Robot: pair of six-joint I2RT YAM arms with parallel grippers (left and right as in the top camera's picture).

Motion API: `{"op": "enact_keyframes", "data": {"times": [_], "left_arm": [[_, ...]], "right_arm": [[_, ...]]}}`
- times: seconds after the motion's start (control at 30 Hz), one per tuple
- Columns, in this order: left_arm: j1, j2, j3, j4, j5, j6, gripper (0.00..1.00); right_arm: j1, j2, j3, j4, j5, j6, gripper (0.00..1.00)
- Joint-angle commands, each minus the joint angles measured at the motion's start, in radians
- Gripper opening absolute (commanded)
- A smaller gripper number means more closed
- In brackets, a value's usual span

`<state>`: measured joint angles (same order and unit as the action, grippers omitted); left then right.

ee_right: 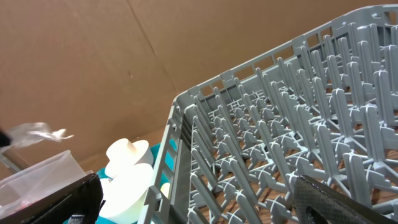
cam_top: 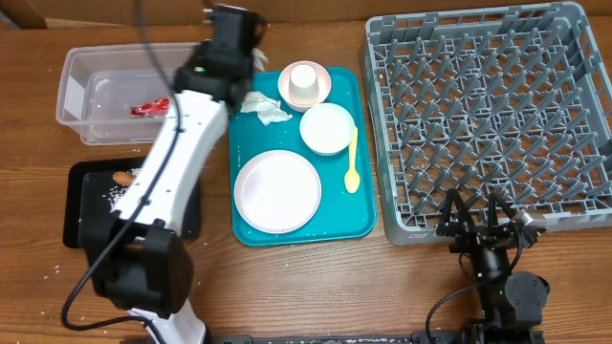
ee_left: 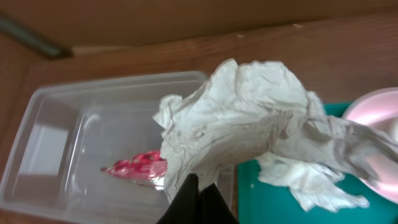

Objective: Sort waste into correct bins and load items into the dishwasher
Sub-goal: 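Carry the tissue left and release it into the clear bin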

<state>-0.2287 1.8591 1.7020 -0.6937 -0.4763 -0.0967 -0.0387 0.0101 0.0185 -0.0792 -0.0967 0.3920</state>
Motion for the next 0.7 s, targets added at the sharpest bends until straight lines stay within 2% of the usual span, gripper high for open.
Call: {"op": "enact_keyframes", "data": {"times": [0.0,0.17,0.3,0.33,0.37,0.4,0.47,0.5,0.67], "left_arm": [[0.105,-0.018,0.018,-0.051,-0.026,-0.265,0.04],[0.247,-0.016,0.018,-0.122,0.053,-0.388,0.04],[0.338,-0.015,0.016,-0.124,0.161,-0.391,0.04],[0.357,-0.015,0.016,-0.121,0.19,-0.391,0.08],[0.373,-0.015,0.016,-0.119,0.222,-0.391,0.18],[0.388,-0.015,0.016,-0.118,0.252,-0.391,0.34],[0.407,-0.015,0.016,-0.118,0.301,-0.391,0.81],[0.413,-0.015,0.016,-0.118,0.32,-0.39,1.0],[0.412,-0.015,0.016,-0.118,0.41,-0.389,1.0]], "right_arm": [[0.001,-0.007,-0.01,0.004,0.006,0.002,1.0],[0.001,-0.007,-0.01,0.004,0.006,0.002,1.0],[0.001,-0.007,-0.01,0.004,0.006,0.002,1.0],[0.001,-0.007,-0.01,0.005,0.006,0.002,1.0],[0.001,-0.007,-0.01,0.005,0.006,0.002,1.0],[0.001,-0.007,-0.01,0.004,0.006,0.002,1.0],[0.001,-0.007,-0.01,0.005,0.006,0.002,1.0],[0.001,-0.007,-0.01,0.005,0.006,0.002,1.0],[0.001,-0.007,-0.01,0.005,0.006,0.002,1.0]]}}
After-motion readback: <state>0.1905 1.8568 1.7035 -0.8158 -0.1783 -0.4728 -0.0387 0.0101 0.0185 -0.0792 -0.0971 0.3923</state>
